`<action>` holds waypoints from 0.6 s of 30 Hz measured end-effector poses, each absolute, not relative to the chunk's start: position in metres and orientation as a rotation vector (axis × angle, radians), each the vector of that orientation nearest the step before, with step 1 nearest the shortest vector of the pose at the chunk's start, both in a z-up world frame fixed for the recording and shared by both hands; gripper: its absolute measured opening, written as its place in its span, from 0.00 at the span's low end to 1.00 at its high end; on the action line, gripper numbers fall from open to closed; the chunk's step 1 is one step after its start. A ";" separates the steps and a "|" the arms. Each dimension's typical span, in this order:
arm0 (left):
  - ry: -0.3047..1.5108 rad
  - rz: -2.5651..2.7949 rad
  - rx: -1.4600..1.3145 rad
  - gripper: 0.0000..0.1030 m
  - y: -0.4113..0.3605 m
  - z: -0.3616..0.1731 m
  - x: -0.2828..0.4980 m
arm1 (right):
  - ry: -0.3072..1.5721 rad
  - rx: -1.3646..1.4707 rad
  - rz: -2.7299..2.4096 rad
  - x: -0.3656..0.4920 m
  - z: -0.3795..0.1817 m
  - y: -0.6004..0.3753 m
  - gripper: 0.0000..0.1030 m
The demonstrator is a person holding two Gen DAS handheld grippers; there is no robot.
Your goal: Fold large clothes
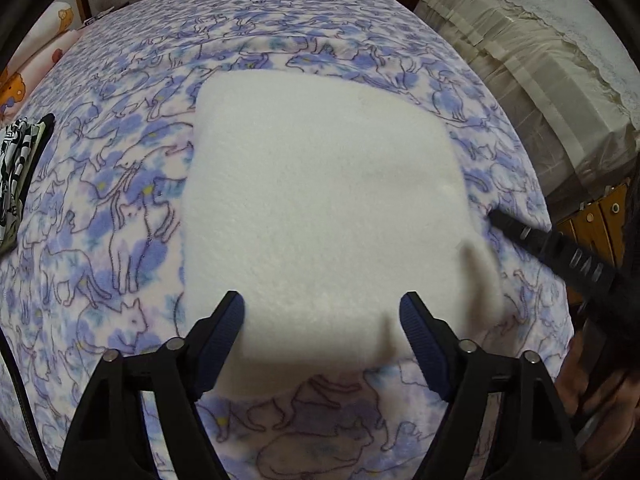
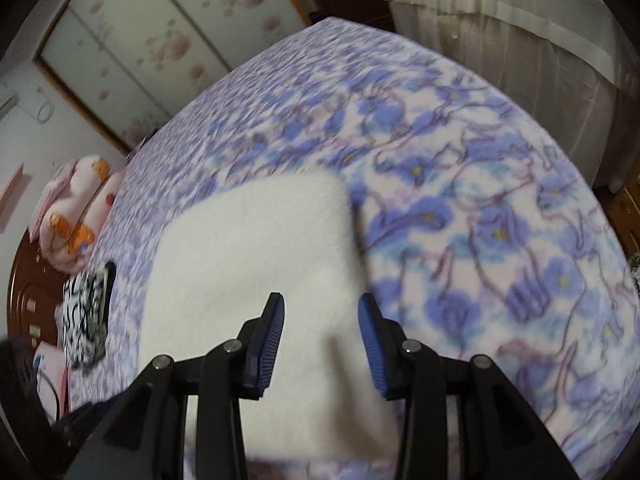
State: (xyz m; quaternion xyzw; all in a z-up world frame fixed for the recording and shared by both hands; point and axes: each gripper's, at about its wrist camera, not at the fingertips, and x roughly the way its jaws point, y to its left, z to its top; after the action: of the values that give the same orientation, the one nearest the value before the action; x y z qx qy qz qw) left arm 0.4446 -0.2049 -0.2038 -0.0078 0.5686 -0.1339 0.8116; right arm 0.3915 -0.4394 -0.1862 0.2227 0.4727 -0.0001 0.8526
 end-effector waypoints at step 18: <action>1.424 -0.311 -0.453 0.01 -0.158 -0.272 0.451 | 1.212 0.579 0.247 0.375 -0.252 -0.346 0.00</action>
State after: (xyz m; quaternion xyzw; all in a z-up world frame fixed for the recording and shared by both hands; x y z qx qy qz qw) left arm 0.4506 -0.1579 -0.2723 -0.2053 0.6448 -0.1410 0.7227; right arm 0.3746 -0.3460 -0.2524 0.2675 0.5599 0.1139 0.7759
